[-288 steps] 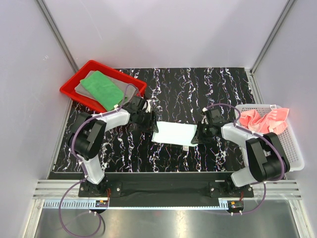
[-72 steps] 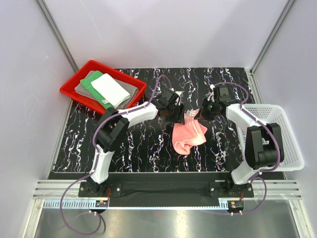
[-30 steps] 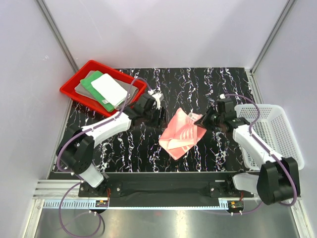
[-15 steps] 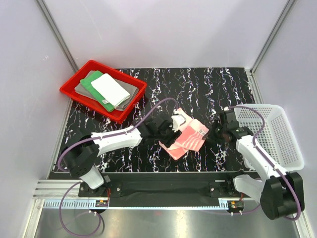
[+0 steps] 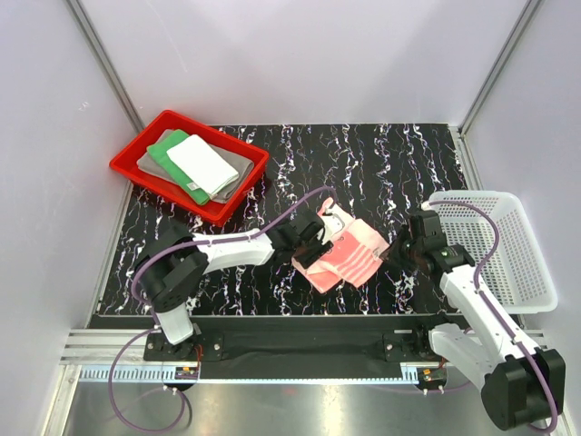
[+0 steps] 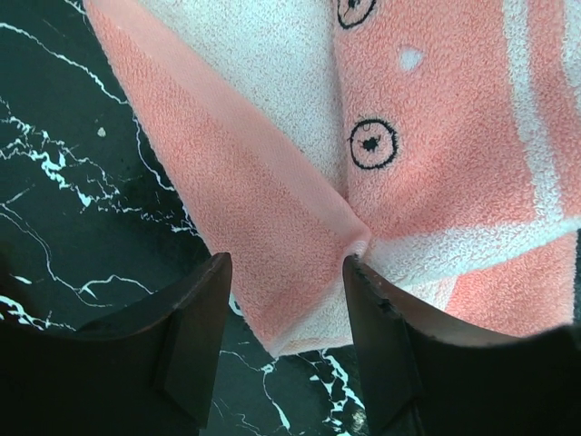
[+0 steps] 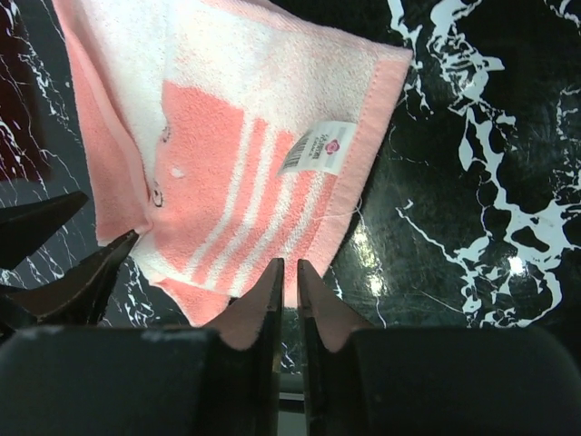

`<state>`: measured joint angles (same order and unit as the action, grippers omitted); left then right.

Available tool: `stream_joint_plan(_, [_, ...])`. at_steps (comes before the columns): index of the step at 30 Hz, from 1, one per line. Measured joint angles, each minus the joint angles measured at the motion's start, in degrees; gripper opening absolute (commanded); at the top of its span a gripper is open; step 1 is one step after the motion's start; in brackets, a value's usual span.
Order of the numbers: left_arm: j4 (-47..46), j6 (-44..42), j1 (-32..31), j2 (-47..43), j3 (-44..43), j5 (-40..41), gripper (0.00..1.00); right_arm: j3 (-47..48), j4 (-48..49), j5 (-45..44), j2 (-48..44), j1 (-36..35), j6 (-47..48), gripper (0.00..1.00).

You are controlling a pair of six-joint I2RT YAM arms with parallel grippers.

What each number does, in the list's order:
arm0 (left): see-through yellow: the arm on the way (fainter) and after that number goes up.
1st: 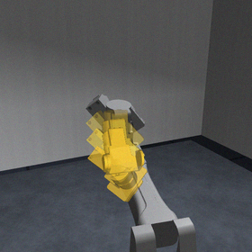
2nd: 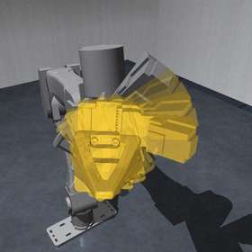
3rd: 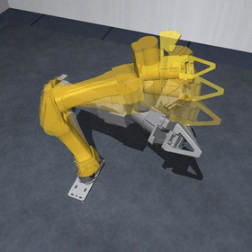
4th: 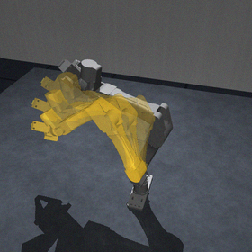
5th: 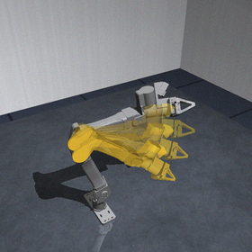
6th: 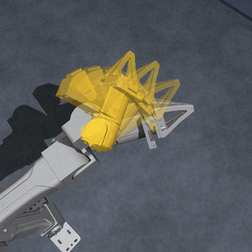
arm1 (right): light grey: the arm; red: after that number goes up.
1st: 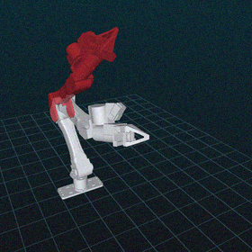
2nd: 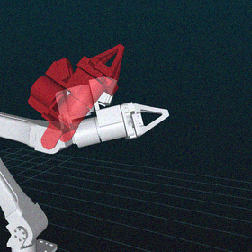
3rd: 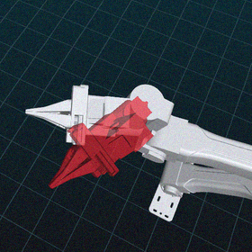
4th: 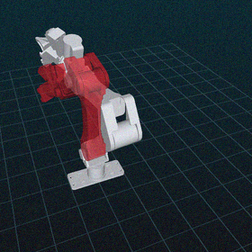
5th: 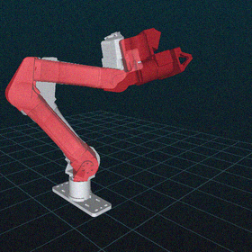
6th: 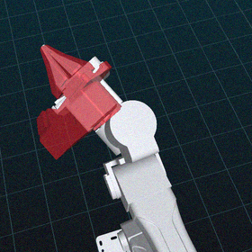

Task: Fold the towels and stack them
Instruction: Flatten out the crumpled towel

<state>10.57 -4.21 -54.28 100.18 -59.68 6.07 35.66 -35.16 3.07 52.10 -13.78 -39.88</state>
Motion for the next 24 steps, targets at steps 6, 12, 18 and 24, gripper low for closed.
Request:
stream_joint_plan(6, [-0.9, -1.4, 0.0, 0.3, 0.0, -0.8, 0.58, 0.3, 0.7, 0.1, -0.2, 0.0, 0.2, 0.28])
stream_joint_plan(12, [-1.2, -1.2, -0.1, 2.0, -0.7, 0.6, 0.31, 8.0, 4.8, 2.0, 9.1, 0.0, 3.1, 0.46])
stream_joint_plan(18, [-1.6, 1.8, 3.6, 3.5, -1.0, 0.2, 0.00, 24.0, 13.2, 9.2, 27.8, 0.1, 14.3, 0.47])
stream_joint_plan(24, [-3.3, 7.1, 12.2, 2.6, -0.9, -5.8, 0.00, 38.2, 18.0, 18.2, 47.5, 0.1, 24.8, 0.44])
